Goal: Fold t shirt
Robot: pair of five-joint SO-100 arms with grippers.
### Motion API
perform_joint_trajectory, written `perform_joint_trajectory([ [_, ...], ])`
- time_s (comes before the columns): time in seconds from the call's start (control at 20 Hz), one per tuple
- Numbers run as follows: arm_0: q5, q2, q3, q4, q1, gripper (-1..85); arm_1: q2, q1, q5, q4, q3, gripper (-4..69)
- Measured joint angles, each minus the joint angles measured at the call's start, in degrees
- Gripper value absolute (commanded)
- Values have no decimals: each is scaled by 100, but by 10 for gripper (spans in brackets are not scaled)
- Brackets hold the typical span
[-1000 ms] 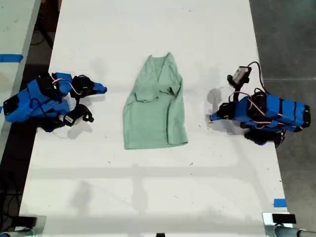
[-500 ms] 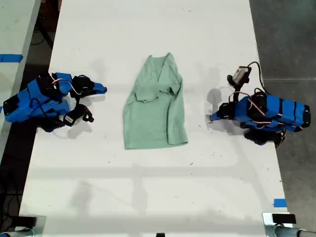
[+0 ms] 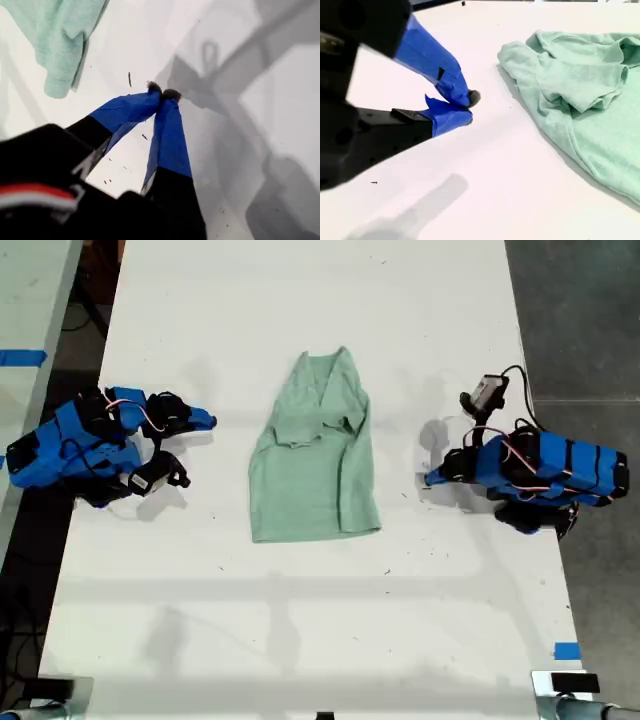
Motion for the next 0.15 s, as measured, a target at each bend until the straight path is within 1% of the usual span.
perform_joint_trajectory([
  [0.15,0,0,0,0,0,-1,0,0,0,0,0,12],
])
